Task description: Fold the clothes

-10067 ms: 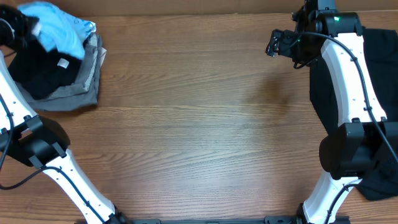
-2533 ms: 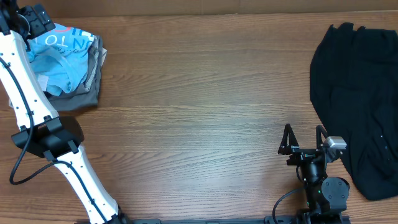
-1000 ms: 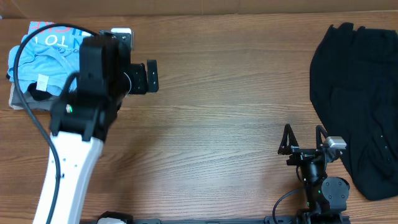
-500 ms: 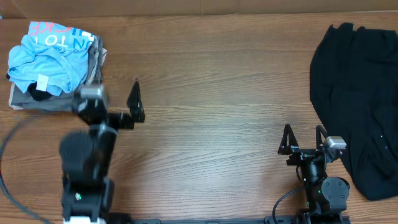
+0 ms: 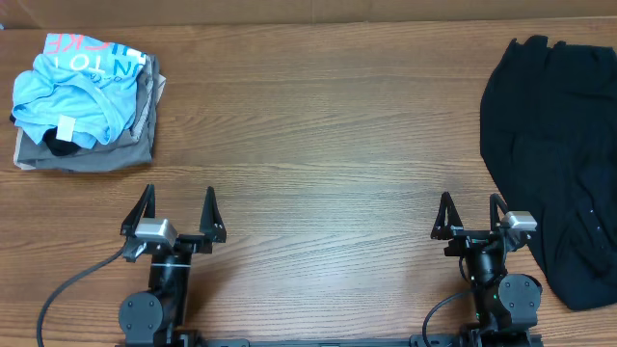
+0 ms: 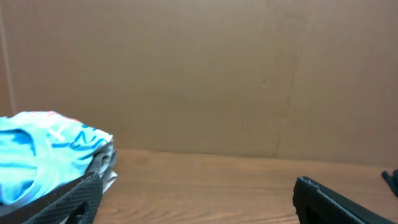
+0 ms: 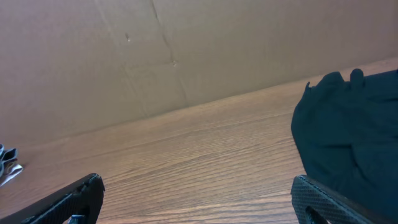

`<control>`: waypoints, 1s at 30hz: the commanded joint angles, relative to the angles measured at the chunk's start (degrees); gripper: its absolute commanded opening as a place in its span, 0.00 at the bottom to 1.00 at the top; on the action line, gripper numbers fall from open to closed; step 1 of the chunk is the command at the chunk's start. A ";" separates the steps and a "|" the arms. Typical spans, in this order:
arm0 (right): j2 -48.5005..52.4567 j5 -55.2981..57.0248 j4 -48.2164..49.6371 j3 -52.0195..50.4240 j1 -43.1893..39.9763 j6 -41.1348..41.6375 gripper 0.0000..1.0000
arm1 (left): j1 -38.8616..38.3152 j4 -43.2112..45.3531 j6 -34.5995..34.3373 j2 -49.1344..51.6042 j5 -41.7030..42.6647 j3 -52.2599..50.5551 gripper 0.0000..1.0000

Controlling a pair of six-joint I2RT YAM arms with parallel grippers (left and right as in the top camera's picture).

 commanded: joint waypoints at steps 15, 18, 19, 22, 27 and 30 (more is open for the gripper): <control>-0.57 0.13 0.35 -0.59 0.17 -0.13 1.00 | 3.48 -17.86 -0.17 -6.67 3.43 -2.71 1.00; -0.57 0.13 0.35 -0.59 0.17 -0.13 1.00 | 3.45 -17.70 -0.15 -6.67 3.19 -2.71 1.00; -0.57 0.13 0.35 -0.59 0.17 -0.13 1.00 | 3.45 -17.73 -0.15 -6.64 3.17 -2.71 1.00; -0.57 0.13 0.35 -0.59 0.17 -0.13 1.00 | 3.48 -17.73 -0.15 -6.62 3.19 -2.71 1.00; -0.57 0.13 0.35 -0.59 0.17 -0.13 1.00 | 3.45 -17.73 -0.15 -6.62 3.17 -2.71 1.00; -0.57 0.13 0.35 -0.59 0.17 -0.13 1.00 | 3.45 -17.73 -0.15 -6.62 3.17 -2.71 1.00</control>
